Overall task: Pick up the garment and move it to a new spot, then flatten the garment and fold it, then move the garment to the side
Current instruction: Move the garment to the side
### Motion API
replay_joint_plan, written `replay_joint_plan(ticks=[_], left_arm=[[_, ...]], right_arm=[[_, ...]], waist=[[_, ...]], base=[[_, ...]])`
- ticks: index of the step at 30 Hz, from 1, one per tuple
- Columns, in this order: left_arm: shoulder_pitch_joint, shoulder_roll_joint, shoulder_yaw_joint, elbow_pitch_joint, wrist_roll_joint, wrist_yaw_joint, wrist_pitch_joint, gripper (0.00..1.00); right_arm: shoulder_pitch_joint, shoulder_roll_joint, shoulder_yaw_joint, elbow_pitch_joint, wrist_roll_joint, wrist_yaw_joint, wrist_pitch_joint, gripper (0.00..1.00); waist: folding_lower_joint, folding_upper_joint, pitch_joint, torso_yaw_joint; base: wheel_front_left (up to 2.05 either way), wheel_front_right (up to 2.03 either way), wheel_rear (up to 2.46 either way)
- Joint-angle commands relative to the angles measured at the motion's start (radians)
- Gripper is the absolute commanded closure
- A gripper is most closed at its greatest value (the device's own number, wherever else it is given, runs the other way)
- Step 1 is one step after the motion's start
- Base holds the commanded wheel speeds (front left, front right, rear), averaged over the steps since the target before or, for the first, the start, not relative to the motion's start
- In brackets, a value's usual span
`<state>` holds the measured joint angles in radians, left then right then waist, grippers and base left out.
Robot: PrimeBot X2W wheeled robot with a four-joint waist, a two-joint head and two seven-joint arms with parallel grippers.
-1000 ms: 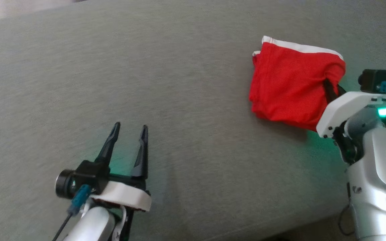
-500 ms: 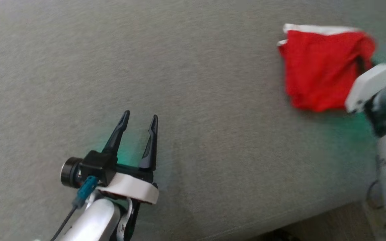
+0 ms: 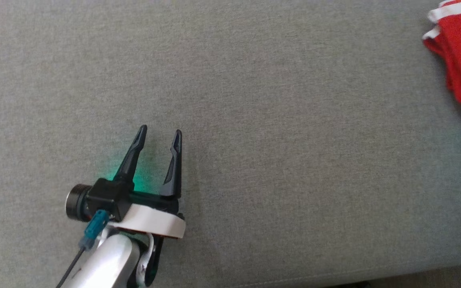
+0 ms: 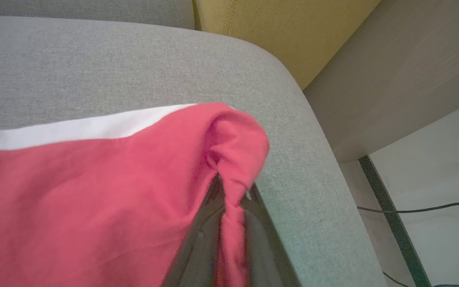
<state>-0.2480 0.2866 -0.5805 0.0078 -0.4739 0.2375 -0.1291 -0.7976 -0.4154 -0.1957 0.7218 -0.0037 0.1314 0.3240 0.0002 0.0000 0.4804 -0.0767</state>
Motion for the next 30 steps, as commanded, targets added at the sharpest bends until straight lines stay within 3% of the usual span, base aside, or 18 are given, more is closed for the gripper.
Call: replay_joint_plan(ticks=[1, 3, 9, 17, 30], left_arm=[[-0.033, 0.016, 0.031, -0.036, 0.010, 0.003, -0.008, 0.00], [-0.034, 0.020, 0.033, -0.036, 0.010, 0.005, -0.008, 0.00], [-0.039, 0.027, 0.031, -0.035, 0.010, 0.005, -0.003, 0.00], [-0.035, 0.021, 0.031, -0.018, -0.007, 0.001, -0.011, 0.00], [0.047, 0.012, 0.116, 0.072, -0.088, 0.026, -0.085, 0.00]], right_arm=[[-0.029, -0.037, 0.000, -0.029, -0.005, -0.001, -0.016, 0.62], [-0.033, -0.045, -0.016, -0.022, -0.021, -0.001, -0.035, 0.00], [-0.038, -0.029, -0.045, -0.010, -0.060, -0.001, -0.077, 0.00], [-0.033, 0.031, 0.005, -0.080, -0.058, -0.001, -0.129, 0.00], [0.168, 0.243, 0.070, -0.247, -0.078, -0.001, -0.228, 0.00]], waist=[[-0.0002, 0.0000, 0.010, 0.005], [-0.0002, 0.0000, 0.013, 0.002], [-0.0002, 0.0000, 0.001, -0.027], [-0.0002, 0.0000, -0.074, -0.048], [-0.0002, 0.0000, -0.324, 0.008]], base=[[0.00, 0.00, 0.00], [0.00, 0.00, 0.00], [0.00, 0.00, 0.00], [0.00, 0.00, 0.00], [0.00, 0.00, 0.00]])
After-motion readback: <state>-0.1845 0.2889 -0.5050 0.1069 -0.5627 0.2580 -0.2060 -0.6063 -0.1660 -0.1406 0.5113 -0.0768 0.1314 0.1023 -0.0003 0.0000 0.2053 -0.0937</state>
